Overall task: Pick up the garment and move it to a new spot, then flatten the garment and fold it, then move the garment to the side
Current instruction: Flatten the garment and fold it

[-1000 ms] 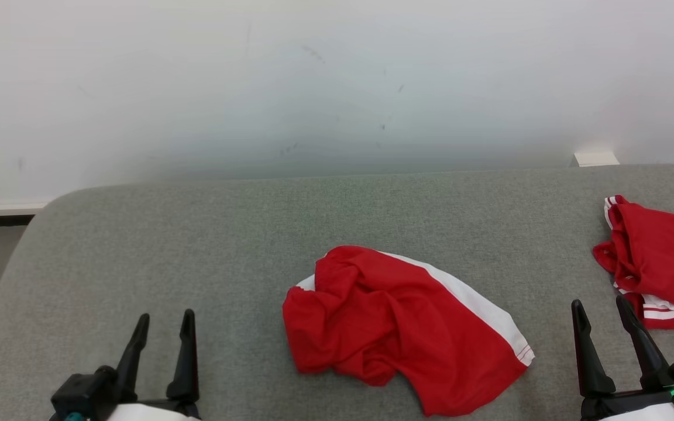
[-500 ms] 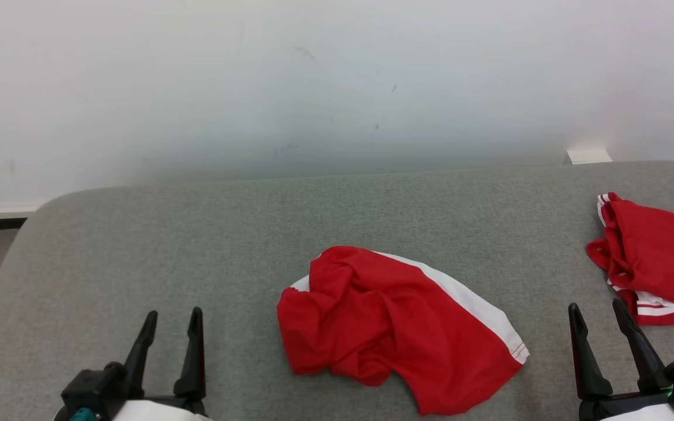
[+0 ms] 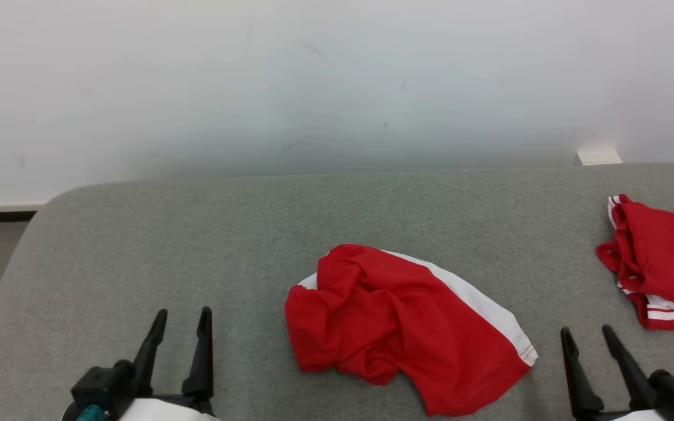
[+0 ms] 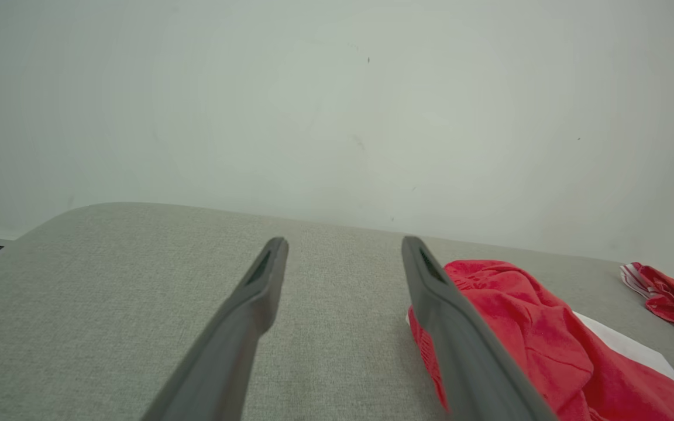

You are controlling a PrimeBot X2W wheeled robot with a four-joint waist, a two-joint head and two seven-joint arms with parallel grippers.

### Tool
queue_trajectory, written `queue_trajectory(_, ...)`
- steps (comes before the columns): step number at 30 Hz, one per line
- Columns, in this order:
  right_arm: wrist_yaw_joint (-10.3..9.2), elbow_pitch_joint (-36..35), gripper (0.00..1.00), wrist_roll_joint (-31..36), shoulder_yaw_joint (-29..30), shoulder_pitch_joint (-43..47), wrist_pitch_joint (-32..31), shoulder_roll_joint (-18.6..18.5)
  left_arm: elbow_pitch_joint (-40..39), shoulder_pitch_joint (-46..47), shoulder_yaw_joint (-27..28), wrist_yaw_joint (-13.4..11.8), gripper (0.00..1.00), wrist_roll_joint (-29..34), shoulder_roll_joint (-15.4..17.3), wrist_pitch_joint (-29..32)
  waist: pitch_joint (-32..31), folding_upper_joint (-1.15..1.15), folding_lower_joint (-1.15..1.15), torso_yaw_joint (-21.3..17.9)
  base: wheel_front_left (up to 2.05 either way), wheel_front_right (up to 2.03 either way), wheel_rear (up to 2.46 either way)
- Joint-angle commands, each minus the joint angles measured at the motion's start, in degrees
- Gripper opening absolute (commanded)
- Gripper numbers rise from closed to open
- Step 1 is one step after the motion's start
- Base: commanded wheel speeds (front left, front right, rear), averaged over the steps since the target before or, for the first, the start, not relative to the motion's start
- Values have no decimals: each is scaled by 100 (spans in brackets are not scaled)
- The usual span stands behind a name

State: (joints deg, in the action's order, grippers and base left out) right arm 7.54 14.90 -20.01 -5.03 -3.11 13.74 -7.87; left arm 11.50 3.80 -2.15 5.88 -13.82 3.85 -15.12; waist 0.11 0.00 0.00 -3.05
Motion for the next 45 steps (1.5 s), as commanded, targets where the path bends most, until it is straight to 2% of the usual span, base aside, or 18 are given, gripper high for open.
queue_trajectory(1, -13, 185, 100, -79, -35, -61, -185, -44, 23, 54, -5, 26, 100, 77, -14, 0, 37, 0, 0, 81, 0, 0, 0)
queue_trajectory(9, -13, 1146, 100, -226, -2, -646, -1305, 45, 78, 175, -53, 84, 100, 87, -43, 1, 278, 0, 0, 529, 0, 0, 0)
queue_trajectory(15, -13, 1823, 100, 8, 530, -961, -2085, 263, 141, 258, -47, 103, 100, 108, -56, 1, 373, 0, 0, 877, 0, 0, 0)
queue_trajectory(19, -13, 2054, 100, 147, 673, -929, -2426, 403, 188, 271, -52, 117, 100, 106, -63, 1, 366, 0, 0, 1025, 0, 0, 0)
queue_trajectory(20, -12, 2075, 49, 166, 676, -900, -2483, 433, 198, 271, -52, 122, 100, 108, -65, 1, 360, 0, 0, 1047, 0, 0, 0)
queue_trajectory(21, -6, 2059, 37, 174, 688, -876, -2499, 455, 208, 270, -52, 126, 100, 109, -68, 1, 356, 0, 0, 1068, 0, 0, 0)
queue_trajectory(22, -6, 2028, 0, 173, 700, -854, -2485, 471, 214, 270, -51, 130, 100, 108, -69, 1, 352, 0, 0, 1082, 0, 0, 0)
queue_trajectory(30, -7, 1320, 0, 186, 728, -1088, -2135, 329, 222, 269, -96, 151, 100, 113, -76, 1, 327, 0, 0, 1152, 0, 0, 0)
queue_trajectory(37, -7, 903, 0, 55, 449, -1951, -2434, -359, 185, 440, -201, 155, 100, 73, -78, 1, 706, 0, 0, 1286, 0, 0, 0)
queue_trajectory(39, -7, 896, 0, -5, 413, -2120, -2477, -458, 178, 477, -213, 157, 100, 62, -79, 1, 792, 0, 0, 1318, 0, 0, 0)
queue_trajectory(45, -7, 1213, 0, -301, 218, -3152, -2472, -1142, 131, 737, -327, 164, 100, -31, -82, 1, 1430, 0, 0, 1569, 0, 0, 0)
